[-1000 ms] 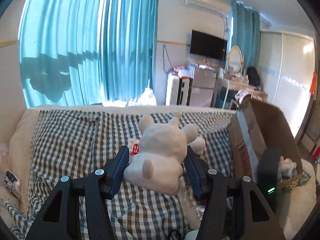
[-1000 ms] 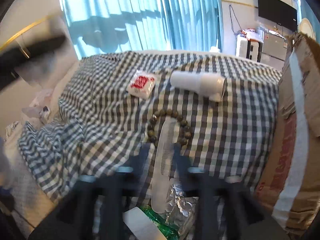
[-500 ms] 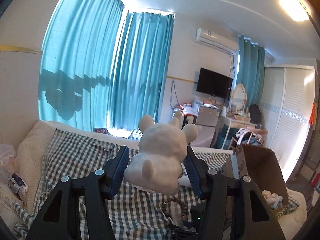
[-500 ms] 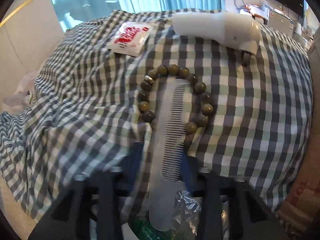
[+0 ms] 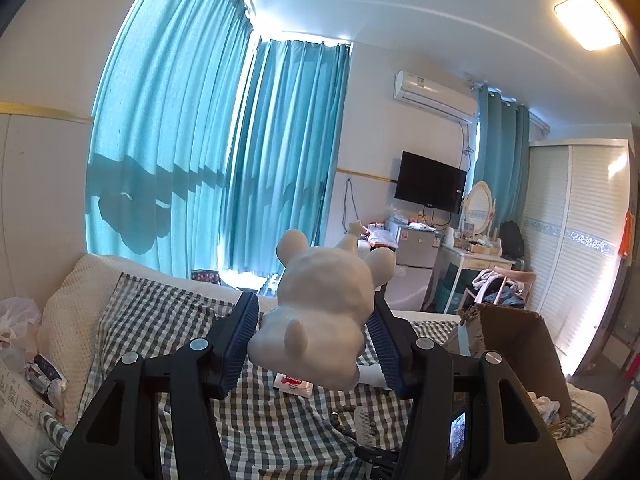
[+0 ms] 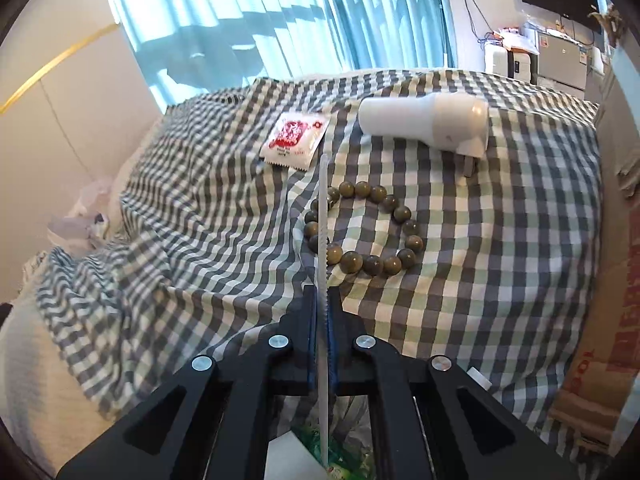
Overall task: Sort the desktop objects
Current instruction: 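Lift the figurine and comb and carry them to the cardboard box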
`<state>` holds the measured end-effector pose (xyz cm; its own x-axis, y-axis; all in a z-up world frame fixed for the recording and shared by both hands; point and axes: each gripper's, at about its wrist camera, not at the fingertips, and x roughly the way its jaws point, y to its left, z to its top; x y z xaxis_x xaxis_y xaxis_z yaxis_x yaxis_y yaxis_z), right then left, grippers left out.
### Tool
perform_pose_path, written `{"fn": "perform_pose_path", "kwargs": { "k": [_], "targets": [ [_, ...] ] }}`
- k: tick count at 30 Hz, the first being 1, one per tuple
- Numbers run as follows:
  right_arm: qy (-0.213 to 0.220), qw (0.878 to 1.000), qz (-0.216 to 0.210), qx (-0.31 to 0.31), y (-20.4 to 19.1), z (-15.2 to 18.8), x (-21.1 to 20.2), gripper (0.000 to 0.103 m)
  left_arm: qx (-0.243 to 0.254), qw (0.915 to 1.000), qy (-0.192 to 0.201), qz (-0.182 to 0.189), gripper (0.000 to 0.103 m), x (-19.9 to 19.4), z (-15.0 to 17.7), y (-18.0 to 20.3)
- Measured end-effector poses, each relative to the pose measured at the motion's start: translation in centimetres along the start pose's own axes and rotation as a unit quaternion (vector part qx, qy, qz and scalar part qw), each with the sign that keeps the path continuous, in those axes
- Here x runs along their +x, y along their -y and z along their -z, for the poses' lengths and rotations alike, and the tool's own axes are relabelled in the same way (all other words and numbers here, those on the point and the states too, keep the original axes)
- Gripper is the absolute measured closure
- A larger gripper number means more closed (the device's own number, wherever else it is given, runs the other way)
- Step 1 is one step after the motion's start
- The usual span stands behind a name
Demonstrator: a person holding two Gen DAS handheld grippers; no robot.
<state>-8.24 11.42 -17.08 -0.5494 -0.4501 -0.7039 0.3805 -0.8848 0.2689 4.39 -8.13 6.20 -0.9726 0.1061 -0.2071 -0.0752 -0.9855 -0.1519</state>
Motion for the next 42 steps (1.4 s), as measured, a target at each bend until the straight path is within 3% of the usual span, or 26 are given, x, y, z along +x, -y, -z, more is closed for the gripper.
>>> {"fn": "perform_pose_path", "kwargs": {
  "k": [9, 10, 11, 12, 14, 16, 18, 19, 20, 21, 23, 26, 28, 34, 35, 36, 37, 39, 42],
  "targets": [
    [0.016, 0.999, -0.042, 0.030, -0.7, -0.9, -1.9, 0.098, 0.003, 0.9997, 0.020, 0.017, 0.047, -1.8, -1.0, 1.1],
    [0.017, 0.999, -0.042, 0.029, -0.8, -1.0, -2.1, 0.099, 0.002, 0.9996, 0.021, 0.019, 0.052, -1.8, -1.0, 1.1],
    [0.018, 0.999, -0.042, 0.029, -0.9, -1.0, -2.4, 0.099, 0.002, 0.9996, 0.020, 0.020, 0.065, -1.8, -1.0, 1.2],
    [0.018, 0.998, -0.043, 0.030, -1.0, -1.1, -2.6, 0.099, 0.000, 0.9996, 0.016, 0.022, 0.071, -1.6, -1.0, 1.2],
    [0.024, 0.998, -0.053, 0.026, -1.2, -1.1, -3.6, 0.099, 0.004, 0.9995, 0.004, 0.030, 0.077, -1.2, -0.7, 1.4],
    [0.037, 0.997, -0.061, 0.022, -1.4, -1.3, -5.2, 0.099, 0.005, 0.9997, -0.008, 0.023, 0.077, -0.1, -0.2, 1.2],
    [0.050, 0.997, -0.054, 0.004, -2.3, -1.7, -6.3, 0.099, 0.012, 0.9970, -0.075, 0.018, 0.070, 2.7, 1.0, 0.8],
    [0.065, 0.996, -0.055, 0.007, -2.6, -1.9, -7.3, 0.099, 0.010, 0.9937, -0.111, 0.007, 0.049, 4.0, 1.9, 0.5],
    [0.077, 0.995, -0.062, 0.010, -2.7, -2.1, -8.2, 0.099, 0.008, 0.9875, -0.157, 0.008, 0.026, 5.6, 3.1, 0.1],
    [0.090, 0.994, -0.063, 0.011, -2.7, -2.3, -9.1, 0.099, 0.007, 0.9795, -0.201, 0.017, 0.022, 7.1, 4.5, -0.2],
    [0.122, 0.992, -0.043, 0.003, -2.9, -2.6, -11.2, 0.099, 0.003, 0.9627, -0.270, 0.011, 0.022, 9.6, 7.7, -0.5],
    [0.178, 0.984, -0.011, -0.016, -3.4, -2.9, -15.1, 0.099, -0.006, 0.9402, -0.340, 0.028, 0.022, 11.9, 11.9, 0.1],
    [0.212, 0.977, 0.006, -0.021, -3.6, -3.1, -17.4, 0.099, -0.003, 0.9258, -0.375, 0.045, 0.022, 13.4, 14.2, 1.0],
    [0.286, 0.958, 0.021, -0.014, -2.8, -3.0, -23.3, 0.099, -0.006, 0.8719, -0.484, 0.073, 0.022, 17.2, 22.6, 5.1],
    [0.296, 0.955, 0.029, -0.014, -2.6, -2.9, -23.9, 0.099, -0.008, 0.8683, -0.492, 0.065, 0.032, 17.6, 23.6, 5.4],
    [0.304, 0.952, 0.033, -0.012, -2.4, -2.9, -24.6, 0.099, 0.001, 0.8723, -0.487, 0.041, 0.048, 17.8, 24.2, 5.6],
    [0.314, 0.949, 0.032, -0.008, -2.1, -2.8, -25.2, 0.099, 0.009, 0.8762, -0.481, 0.025, 0.051, 17.8, 24.6, 5.6],
    [0.327, 0.945, 0.025, -0.001, -1.5, -2.8, -26.5, 0.099, -0.009, 0.8830, -0.468, 0.035, 0.051, 17.5, 24.2, 5.6],
    [0.350, 0.936, 0.040, 0.001, -1.2, -2.8, -28.0, 0.099, -0.025, 0.9074, -0.418, 0.037, 0.051, 16.4, 21.4, 5.7]
  ]
}}
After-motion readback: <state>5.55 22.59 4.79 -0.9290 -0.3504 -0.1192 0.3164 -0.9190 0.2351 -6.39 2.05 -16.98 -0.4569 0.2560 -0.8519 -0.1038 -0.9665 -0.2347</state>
